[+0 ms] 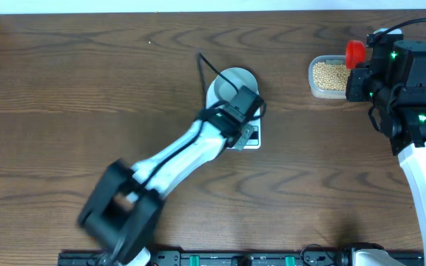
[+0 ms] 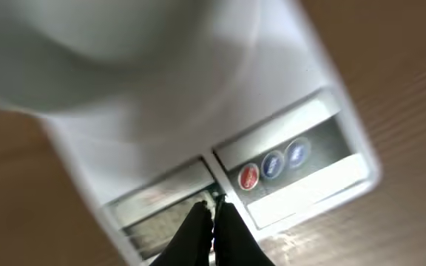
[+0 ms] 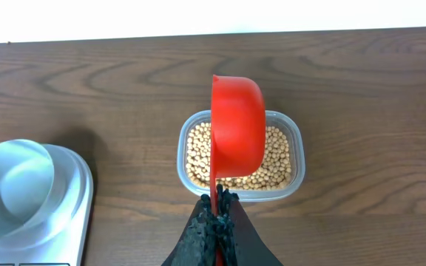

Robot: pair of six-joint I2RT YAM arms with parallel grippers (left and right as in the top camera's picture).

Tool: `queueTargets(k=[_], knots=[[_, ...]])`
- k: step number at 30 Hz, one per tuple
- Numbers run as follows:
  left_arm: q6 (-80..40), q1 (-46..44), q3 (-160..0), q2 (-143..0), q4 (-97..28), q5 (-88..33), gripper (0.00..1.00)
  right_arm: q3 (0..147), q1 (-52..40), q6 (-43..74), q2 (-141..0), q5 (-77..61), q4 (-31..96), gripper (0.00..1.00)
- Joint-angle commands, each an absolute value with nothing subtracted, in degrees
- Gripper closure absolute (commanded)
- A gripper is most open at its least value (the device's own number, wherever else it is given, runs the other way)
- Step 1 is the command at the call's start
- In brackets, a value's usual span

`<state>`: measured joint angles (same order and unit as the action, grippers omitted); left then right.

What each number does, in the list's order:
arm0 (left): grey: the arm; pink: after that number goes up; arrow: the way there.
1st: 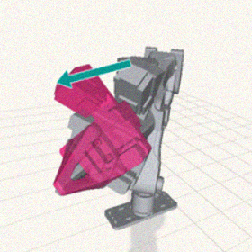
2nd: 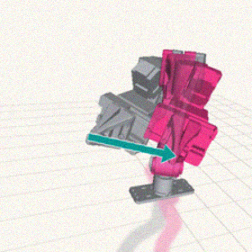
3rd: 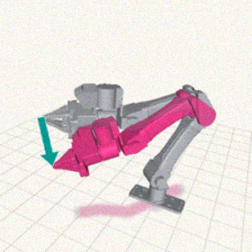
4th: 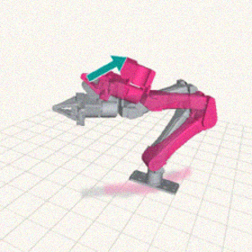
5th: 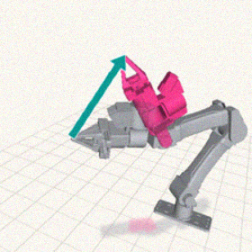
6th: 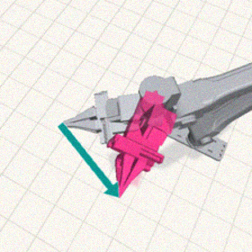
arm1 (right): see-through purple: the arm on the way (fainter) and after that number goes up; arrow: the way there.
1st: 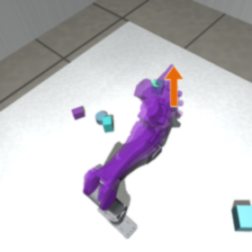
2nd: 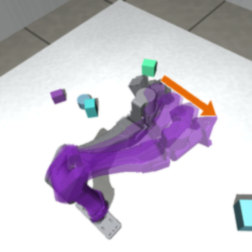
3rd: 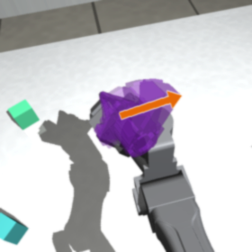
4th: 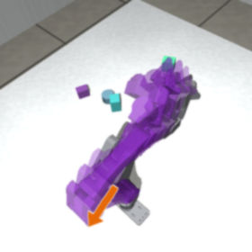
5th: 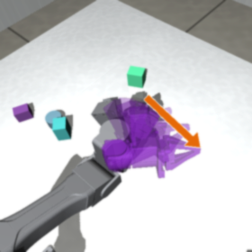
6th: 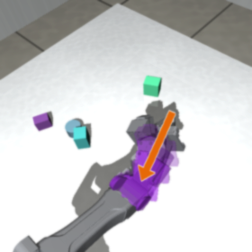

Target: Scoop item into bowl and weigh 50g on scale

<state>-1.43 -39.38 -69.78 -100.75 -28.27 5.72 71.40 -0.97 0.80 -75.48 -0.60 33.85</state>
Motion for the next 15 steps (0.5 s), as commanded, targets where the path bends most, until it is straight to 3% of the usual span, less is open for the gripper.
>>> queueTargets(k=[1, 10, 15], knots=[[-1.06, -39.18, -70.48, -90.13, -29.56, 7.16, 0.93, 72.4, -0.73, 0.34, -75.29, -0.58, 33.71, 0.99], [1.8, -34.57, -70.48, -73.6, -45.17, 10.07, 0.93, 72.4, -0.73, 0.32, -75.29, -1.06, 33.65, 0.99], [8.27, -29.93, -70.48, -70.39, -52.23, 0.27, 0.93, 72.4, -0.73, 0.34, -75.29, -3.53, 33.65, 0.99]])
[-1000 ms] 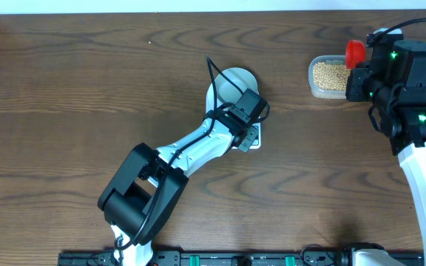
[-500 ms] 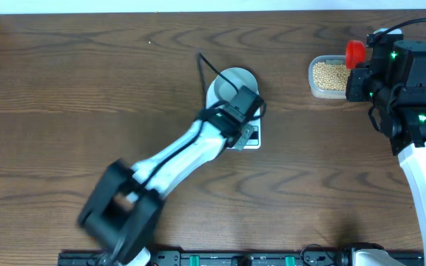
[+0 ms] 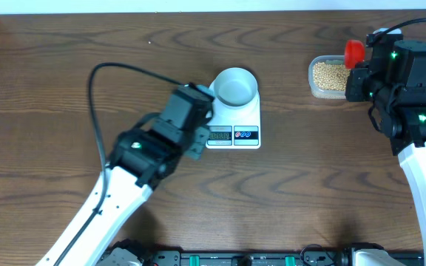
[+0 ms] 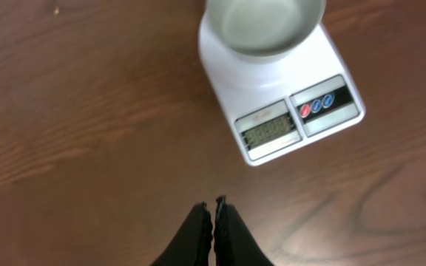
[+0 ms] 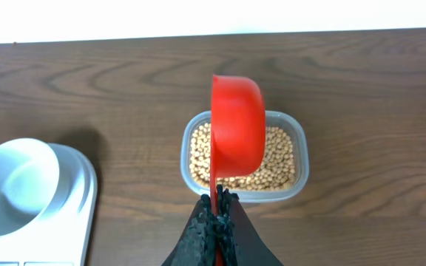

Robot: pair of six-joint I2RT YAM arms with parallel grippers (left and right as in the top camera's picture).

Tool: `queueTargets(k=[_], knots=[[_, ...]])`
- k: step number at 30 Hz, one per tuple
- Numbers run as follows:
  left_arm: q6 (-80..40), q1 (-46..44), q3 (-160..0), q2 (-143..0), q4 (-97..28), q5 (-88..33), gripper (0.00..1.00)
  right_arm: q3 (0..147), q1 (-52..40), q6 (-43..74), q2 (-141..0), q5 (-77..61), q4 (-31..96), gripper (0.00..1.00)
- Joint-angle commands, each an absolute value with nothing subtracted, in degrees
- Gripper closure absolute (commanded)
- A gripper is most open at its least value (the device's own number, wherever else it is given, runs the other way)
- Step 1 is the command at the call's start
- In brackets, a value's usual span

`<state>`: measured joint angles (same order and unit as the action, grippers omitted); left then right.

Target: Scoop item into bowl and weigh 50g on scale

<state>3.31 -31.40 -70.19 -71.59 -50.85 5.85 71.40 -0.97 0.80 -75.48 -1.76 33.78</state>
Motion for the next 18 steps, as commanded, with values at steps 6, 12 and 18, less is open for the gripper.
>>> queueTargets(k=[6, 12, 18], knots=[[9.17, -29.43, -70.48, -70.41, -55.18, -0.54, 0.67, 72.4, -0.75, 0.34, -75.29, -3.6, 34.0, 0.99], [9.19, -29.43, -70.48, -70.41, -55.09, -0.49, 0.03, 72.4, -0.75, 0.32, -75.29, -3.6, 35.33, 0.99], [9.19, -29.43, -70.48, -70.39, -55.07, -0.49, 0.03, 72.4, -0.84, -3.73, -75.29, -6.81, 35.38, 0.99]])
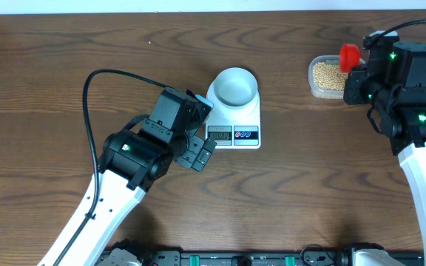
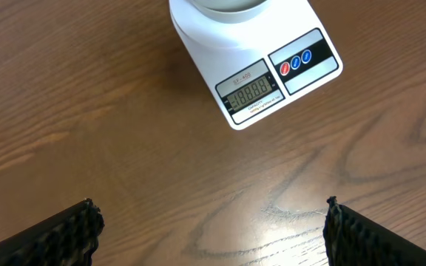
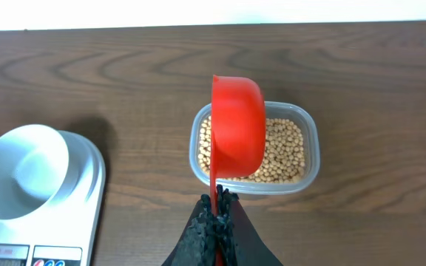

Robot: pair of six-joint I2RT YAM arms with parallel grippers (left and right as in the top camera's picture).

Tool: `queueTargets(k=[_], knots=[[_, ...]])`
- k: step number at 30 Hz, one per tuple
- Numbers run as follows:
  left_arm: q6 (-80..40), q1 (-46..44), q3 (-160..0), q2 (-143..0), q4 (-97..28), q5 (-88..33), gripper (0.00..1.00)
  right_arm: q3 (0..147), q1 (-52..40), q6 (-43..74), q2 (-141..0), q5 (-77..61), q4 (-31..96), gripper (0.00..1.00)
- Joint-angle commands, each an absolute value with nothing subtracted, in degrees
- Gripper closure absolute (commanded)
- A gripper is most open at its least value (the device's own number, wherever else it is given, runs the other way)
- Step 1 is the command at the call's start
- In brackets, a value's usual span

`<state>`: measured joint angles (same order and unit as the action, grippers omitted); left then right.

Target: Scoop item into bowl and weigh 50g on scale

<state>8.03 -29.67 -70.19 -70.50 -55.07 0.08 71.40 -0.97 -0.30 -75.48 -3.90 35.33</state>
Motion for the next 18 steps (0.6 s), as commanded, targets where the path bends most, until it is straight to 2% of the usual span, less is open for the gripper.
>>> queueTargets(k=[1, 9, 14, 18], knots=[[9.19, -29.43, -70.48, -70.39, -55.07, -0.47, 0.03, 72.42, -0.86, -5.04, -75.29, -8.16, 35.4, 0.99], [9.19, -29.43, -70.48, -70.41, -55.07, -0.49, 0.02, 75.83, -3.07, -5.96, -75.29, -10.44, 37.85, 0.99], [9.19, -29.43, -70.48, -70.41, -55.07, -0.47, 0.02, 90.39, -3.84, -1.21, -76.51, -11.18, 48.99, 0.99], [9.19, -29.43, -70.48, -70.41, -55.07, -0.47, 0.02, 106.15, -3.84, -0.25, -80.82, -11.35, 63.35, 0.99]])
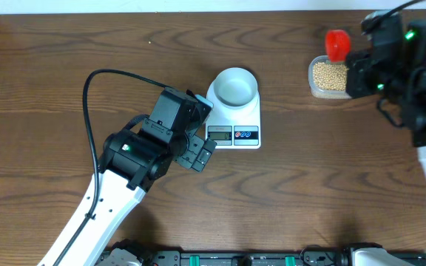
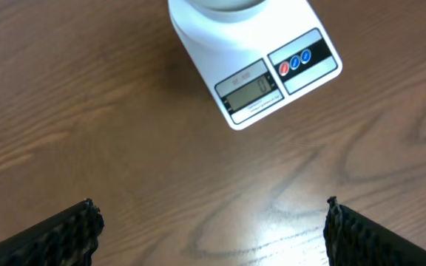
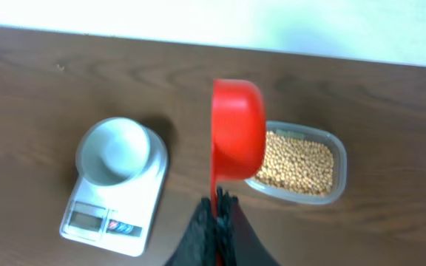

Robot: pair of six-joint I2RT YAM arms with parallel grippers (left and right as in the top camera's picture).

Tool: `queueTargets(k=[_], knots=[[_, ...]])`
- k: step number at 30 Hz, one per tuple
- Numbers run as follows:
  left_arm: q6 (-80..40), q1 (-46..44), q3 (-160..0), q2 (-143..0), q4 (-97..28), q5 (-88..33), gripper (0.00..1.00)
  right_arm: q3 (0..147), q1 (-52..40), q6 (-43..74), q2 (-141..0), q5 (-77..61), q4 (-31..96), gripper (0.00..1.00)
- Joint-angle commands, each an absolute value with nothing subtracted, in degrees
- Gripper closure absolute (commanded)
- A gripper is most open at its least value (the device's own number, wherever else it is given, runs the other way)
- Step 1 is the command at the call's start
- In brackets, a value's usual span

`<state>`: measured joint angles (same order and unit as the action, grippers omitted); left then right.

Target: Scoop item into bowl and weigh 50g on scale

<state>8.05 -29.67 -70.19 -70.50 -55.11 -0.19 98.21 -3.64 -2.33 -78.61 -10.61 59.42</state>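
A white scale (image 1: 235,122) stands mid-table with an empty white bowl (image 1: 234,85) on its platform; its display and buttons (image 2: 272,74) face my left arm. My left gripper (image 2: 209,222) is open, fingers wide apart, hovering over bare wood just in front of the scale. A clear tub of yellow beans (image 1: 328,77) sits at the far right. My right gripper (image 3: 218,203) is shut on the handle of a red scoop (image 3: 237,129), held high above the tub's left end, its cup turned on edge.
The table's far edge meets a white wall (image 3: 272,29) just behind the tub. A black cable (image 1: 95,96) loops off my left arm over the table's left half. A black rail (image 1: 250,258) runs along the near edge.
My right arm has risen with the scoop, so the tub and scale look smaller in its wrist view. The scale display changed from a full row of digits to a short reading. Left gripper unchanged.
My left gripper, shut, was pressed at the scale's display panel. Then it was back off the scale, still shut. Then it stood open in front of the scale. My right gripper held the red scoop over the bean tub throughout and is now higher.
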Motion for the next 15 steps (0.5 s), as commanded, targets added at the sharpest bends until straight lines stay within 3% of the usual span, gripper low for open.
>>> queueTargets(k=[1, 6, 15], knots=[[9.19, -29.43, -70.48, -70.39, -55.07, -0.47, 0.02, 109.82, -3.84, -0.27, -82.15, -11.33, 67.09, 0.99], [9.19, -29.43, -70.48, -70.41, -55.07, -0.49, 0.02, 124.01, -3.81, -1.83, -89.21, -9.06, 81.17, 0.99], [9.19, -29.43, -70.48, -70.41, -55.07, -0.47, 0.02, 127.5, -3.79, 0.4, -99.68, 0.23, 86.19, 0.99]])
